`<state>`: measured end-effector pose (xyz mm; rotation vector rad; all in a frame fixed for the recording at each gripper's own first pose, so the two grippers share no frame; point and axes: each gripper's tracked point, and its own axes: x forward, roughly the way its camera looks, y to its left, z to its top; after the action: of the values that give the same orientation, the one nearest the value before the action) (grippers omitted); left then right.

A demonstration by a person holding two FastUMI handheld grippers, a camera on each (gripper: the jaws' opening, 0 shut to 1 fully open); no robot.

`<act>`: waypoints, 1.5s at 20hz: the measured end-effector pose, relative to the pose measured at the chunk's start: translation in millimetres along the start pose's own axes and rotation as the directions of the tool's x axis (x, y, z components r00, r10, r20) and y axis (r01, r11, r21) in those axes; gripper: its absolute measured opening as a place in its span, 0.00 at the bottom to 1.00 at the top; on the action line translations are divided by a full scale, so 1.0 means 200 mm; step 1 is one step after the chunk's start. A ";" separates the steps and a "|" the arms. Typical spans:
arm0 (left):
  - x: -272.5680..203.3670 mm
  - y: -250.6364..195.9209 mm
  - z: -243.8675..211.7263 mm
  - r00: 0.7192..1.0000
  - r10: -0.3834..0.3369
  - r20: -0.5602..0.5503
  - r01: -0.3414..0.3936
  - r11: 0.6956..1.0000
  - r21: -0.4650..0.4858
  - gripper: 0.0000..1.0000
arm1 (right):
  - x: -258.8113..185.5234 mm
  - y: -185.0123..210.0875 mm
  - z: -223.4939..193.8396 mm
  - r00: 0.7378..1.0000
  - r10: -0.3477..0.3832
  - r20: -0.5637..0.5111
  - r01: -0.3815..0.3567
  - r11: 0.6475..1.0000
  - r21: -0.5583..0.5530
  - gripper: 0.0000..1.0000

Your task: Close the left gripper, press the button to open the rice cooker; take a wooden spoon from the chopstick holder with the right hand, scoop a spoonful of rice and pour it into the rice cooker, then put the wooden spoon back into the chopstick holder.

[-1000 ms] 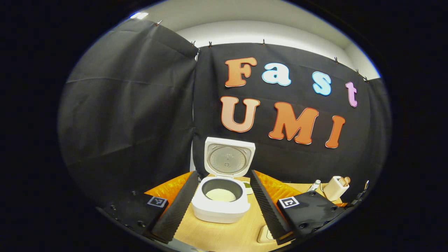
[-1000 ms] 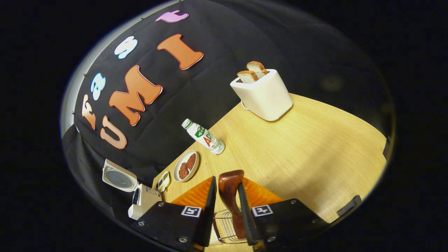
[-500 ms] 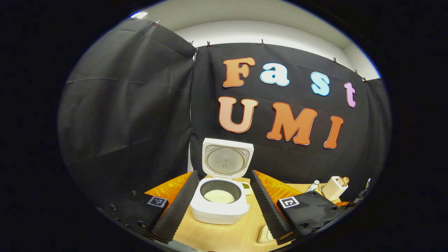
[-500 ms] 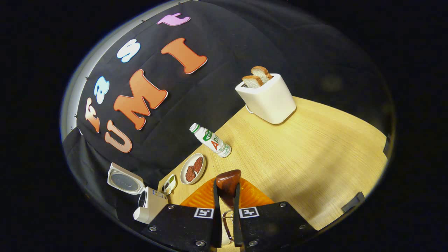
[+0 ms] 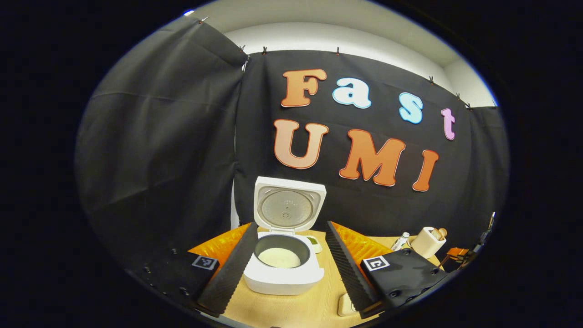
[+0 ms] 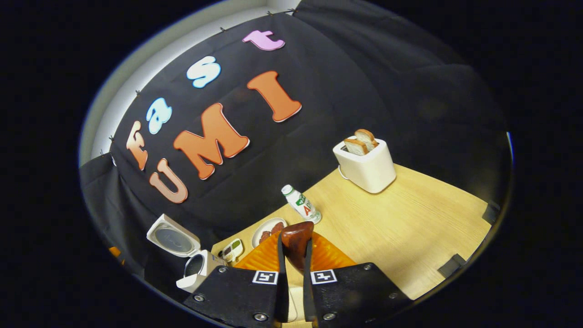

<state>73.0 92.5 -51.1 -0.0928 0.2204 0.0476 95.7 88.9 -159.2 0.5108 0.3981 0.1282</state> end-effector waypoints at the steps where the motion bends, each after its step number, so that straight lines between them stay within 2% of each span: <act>1: 0.02 0.03 -0.01 1.000 -0.008 -0.008 0.008 1.000 0.002 1.00 | -0.01 0.07 -0.02 1.000 0.020 0.003 -0.020 1.000 -0.009 0.12; 5: 0.09 0.11 -0.02 0.999 -0.041 -0.028 0.041 0.999 0.020 0.98 | -0.02 0.40 -0.18 0.995 0.104 0.001 -0.104 0.994 -0.032 0.12; 8: 0.13 0.17 0.00 0.998 -0.066 -0.024 0.066 0.998 0.023 1.00 | 0.02 0.51 -0.36 0.994 0.107 -0.014 -0.107 0.991 -0.076 0.12; 12: 0.18 0.25 0.01 0.996 -0.086 -0.026 0.087 0.996 0.037 1.00 | 0.10 0.53 -0.55 0.999 0.046 -0.020 -0.049 0.982 -0.181 0.12; 15: 0.22 0.30 0.00 0.995 -0.090 -0.033 0.092 0.995 0.048 1.00 | 0.14 0.49 -0.63 1.000 0.000 0.007 0.002 0.969 -0.246 0.12; 19: 0.28 0.36 -0.02 0.995 -0.092 -0.045 0.095 0.993 0.071 1.00 | 0.18 0.43 -0.67 0.995 -0.058 0.076 0.082 0.924 -0.375 0.12; 21: 0.29 0.37 -0.05 0.994 -0.096 -0.058 0.100 0.992 0.076 1.00 | 0.20 0.42 -0.72 0.994 -0.064 0.086 0.095 0.904 -0.416 0.12; 26: 0.32 0.47 -0.11 0.994 -0.068 -0.089 0.076 0.992 0.097 1.00 | 0.23 0.40 -0.86 0.993 -0.058 0.100 0.095 0.907 -0.410 0.12; 27: 0.32 0.49 -0.12 0.994 -0.063 -0.091 0.072 0.992 0.101 1.00 | 0.23 0.41 -0.87 0.993 -0.052 0.105 0.090 0.914 -0.396 0.07; 28: 0.32 0.50 -0.13 0.994 -0.059 -0.092 0.069 0.992 0.108 1.00 | 0.20 0.41 -0.89 0.994 -0.045 0.104 0.082 0.923 -0.377 0.12; 30: 0.31 0.53 -0.13 0.994 -0.052 -0.094 0.063 0.991 0.115 1.00 | 0.19 0.43 -0.93 0.997 -0.017 0.079 0.040 0.954 -0.299 0.12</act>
<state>121.6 197.2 -100.0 0.0166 0.3105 -0.0272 54.1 255.1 -277.5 0.2088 0.3047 0.1382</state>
